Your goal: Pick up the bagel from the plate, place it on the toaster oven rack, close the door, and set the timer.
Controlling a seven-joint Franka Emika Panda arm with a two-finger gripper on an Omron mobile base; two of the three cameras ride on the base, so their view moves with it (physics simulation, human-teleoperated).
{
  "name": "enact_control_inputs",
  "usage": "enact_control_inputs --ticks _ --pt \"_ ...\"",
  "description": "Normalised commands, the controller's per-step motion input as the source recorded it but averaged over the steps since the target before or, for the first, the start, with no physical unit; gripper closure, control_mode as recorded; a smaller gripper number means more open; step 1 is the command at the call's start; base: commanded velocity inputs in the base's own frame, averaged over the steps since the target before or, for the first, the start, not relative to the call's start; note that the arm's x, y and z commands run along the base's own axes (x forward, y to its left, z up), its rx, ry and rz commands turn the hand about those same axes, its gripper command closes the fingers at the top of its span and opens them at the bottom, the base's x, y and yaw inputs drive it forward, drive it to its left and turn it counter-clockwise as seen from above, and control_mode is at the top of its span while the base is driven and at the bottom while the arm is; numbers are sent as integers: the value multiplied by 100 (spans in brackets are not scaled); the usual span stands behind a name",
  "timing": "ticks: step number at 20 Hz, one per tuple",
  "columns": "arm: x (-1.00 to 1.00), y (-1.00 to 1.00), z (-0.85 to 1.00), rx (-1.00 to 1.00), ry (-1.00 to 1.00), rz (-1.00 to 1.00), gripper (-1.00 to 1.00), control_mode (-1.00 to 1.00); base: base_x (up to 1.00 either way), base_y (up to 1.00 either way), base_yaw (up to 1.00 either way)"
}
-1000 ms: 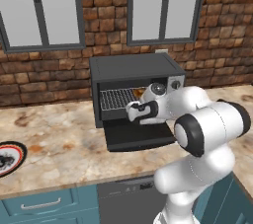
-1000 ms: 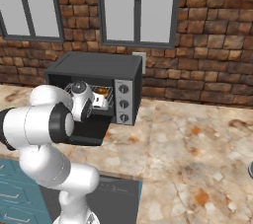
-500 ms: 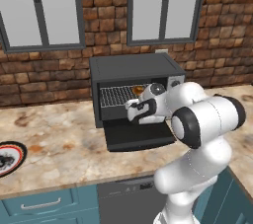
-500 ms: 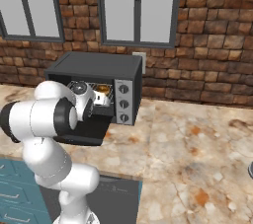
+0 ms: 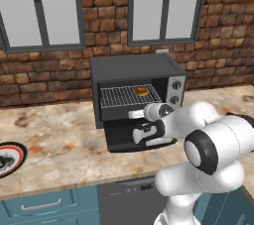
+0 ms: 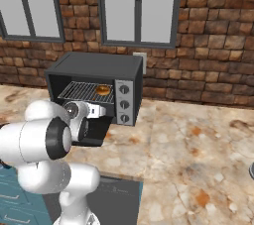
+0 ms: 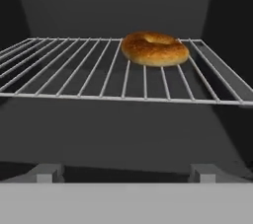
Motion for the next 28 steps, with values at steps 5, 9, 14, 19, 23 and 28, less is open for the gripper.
enact_control_inputs --ticks 5,9,14,19,23,28 --pt "-55 -1 71 9 6 0 -100 -100 0 0 0" --pt "-16 -28 52 14 10 0 -100 -100 0 0 0" --pt "0 -51 30 34 35 0 -100 -100 0 0 0" --pt "-10 -60 8 44 35 0 -100 -100 0 0 0" --pt "-2 -31 -2 51 17 1 -100 -100 0 0 0" --pt "0 -6 -29 28 4 -3 -100 -100 0 0 0"
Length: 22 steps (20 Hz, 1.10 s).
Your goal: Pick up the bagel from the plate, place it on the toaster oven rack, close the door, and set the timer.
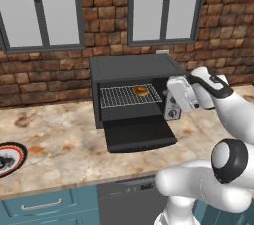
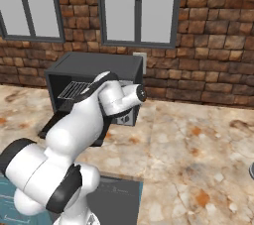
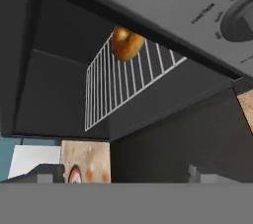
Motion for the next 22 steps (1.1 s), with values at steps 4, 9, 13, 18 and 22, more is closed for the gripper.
enact_control_inputs --ticks 4,9,13,18,22 --pt "-1 0 -36 12 18 -12 -100 -100 0 0 0" --pt "-3 -2 -14 8 41 -14 -100 -100 0 0 0" --pt "0 -16 -2 12 48 -10 -100 -100 0 0 0" --pt "-12 -27 -14 29 26 -1 -100 -100 0 0 0" --pt "-26 -20 -33 25 4 -3 -100 -100 0 0 0"
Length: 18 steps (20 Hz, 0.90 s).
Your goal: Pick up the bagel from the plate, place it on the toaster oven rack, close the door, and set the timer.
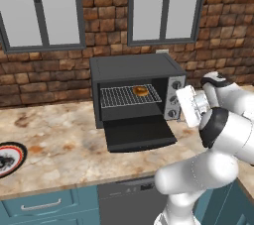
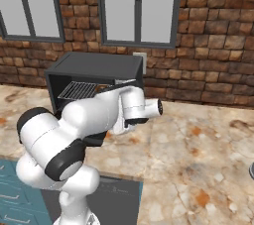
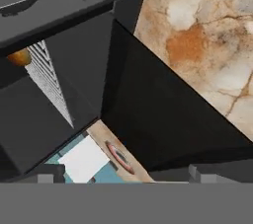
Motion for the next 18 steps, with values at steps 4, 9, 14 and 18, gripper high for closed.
enact_control_inputs --ticks 4,9,14,18 --pt "-13 0 -43 4 9 -15 -100 -100 0 0 0" --pt "0 0 -45 0 21 -13 -100 -100 0 0 0" --pt "0 0 -30 0 15 -10 -100 -100 0 0 0" --pt "-3 0 -28 0 10 -8 -100 -100 0 0 0"
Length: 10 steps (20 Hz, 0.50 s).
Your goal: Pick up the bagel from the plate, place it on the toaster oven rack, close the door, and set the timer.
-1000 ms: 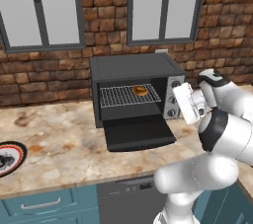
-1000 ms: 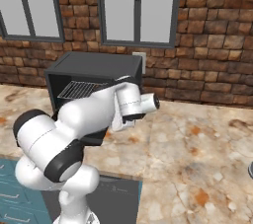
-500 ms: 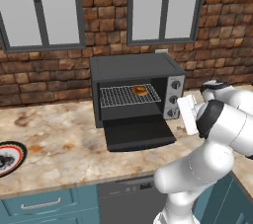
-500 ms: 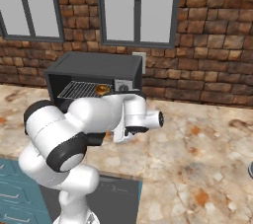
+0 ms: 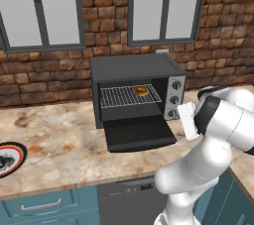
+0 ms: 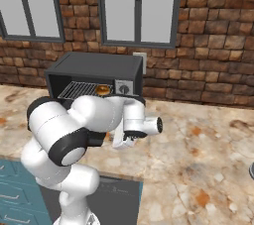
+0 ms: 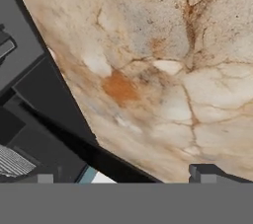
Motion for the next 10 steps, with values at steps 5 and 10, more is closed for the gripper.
enact_control_inputs --ticks 5,10 --pt "-7 0 -32 0 4 -6 -100 -100 0 0 0" --pt "-8 -1 -25 1 1 -3 -100 -100 0 0 0"
